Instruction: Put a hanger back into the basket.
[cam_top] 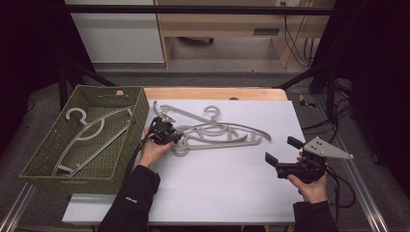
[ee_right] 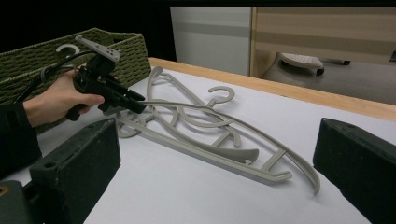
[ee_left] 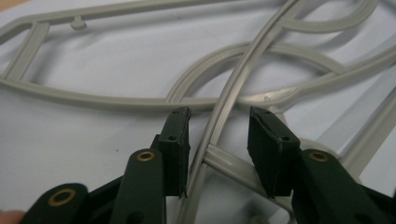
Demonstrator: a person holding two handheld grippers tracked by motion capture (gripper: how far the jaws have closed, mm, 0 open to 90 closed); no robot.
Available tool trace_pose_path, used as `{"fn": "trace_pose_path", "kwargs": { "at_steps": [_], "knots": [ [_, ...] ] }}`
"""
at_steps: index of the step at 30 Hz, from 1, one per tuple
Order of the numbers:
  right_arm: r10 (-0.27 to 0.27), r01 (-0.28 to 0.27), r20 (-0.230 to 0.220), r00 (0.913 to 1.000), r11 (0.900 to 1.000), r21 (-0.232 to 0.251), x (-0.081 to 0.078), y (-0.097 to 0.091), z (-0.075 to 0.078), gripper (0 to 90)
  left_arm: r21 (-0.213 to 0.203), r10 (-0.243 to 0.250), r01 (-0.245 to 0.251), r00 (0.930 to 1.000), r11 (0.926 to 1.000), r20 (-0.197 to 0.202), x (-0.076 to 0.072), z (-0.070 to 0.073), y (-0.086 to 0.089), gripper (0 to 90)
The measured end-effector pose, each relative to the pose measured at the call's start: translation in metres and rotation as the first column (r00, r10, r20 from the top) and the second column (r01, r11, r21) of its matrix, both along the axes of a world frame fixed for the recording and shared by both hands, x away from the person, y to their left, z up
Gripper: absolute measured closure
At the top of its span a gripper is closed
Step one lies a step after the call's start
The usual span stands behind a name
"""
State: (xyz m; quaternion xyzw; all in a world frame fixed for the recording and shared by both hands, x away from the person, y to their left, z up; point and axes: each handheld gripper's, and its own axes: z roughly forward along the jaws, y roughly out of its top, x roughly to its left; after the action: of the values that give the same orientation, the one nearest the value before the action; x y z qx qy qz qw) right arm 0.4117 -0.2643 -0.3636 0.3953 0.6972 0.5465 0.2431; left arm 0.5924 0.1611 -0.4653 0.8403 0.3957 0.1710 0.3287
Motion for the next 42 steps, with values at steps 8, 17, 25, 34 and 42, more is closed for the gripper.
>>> {"fn": "trace_pose_path", "kwargs": {
  "at_steps": [8,17,25,34,42],
  "knots": [
    [0.000,0.000,0.001,1.0000,1.0000,0.001,0.000,0.000,0.000,1.0,0.033,-0.003,0.004,0.9995,0.9995,-0.030,-0.007,0.004,-0.003,72.3],
    [-0.001,0.001,0.001,1.0000,1.0000,-0.002,0.000,0.000,0.000,1.0,0.085,-0.010,0.013,0.9995,0.9963,-0.031,-0.022,0.008,-0.007,76.0],
    [0.001,-0.001,-0.003,1.0000,1.0000,-0.001,0.000,0.000,0.000,1.0,0.092,-0.045,0.046,0.9989,0.9947,-0.010,-0.014,0.007,-0.013,65.6],
    [0.003,-0.003,0.001,1.0000,1.0000,0.001,-0.001,-0.001,0.001,1.0,0.116,-0.059,0.063,0.9977,0.9913,-0.033,-0.011,0.002,-0.014,76.7],
    [0.001,-0.001,0.000,1.0000,1.0000,-0.002,-0.001,-0.001,0.001,1.0,0.132,-0.100,0.106,0.9936,0.9856,-0.052,-0.017,0.005,-0.014,79.5]
  ]
}}
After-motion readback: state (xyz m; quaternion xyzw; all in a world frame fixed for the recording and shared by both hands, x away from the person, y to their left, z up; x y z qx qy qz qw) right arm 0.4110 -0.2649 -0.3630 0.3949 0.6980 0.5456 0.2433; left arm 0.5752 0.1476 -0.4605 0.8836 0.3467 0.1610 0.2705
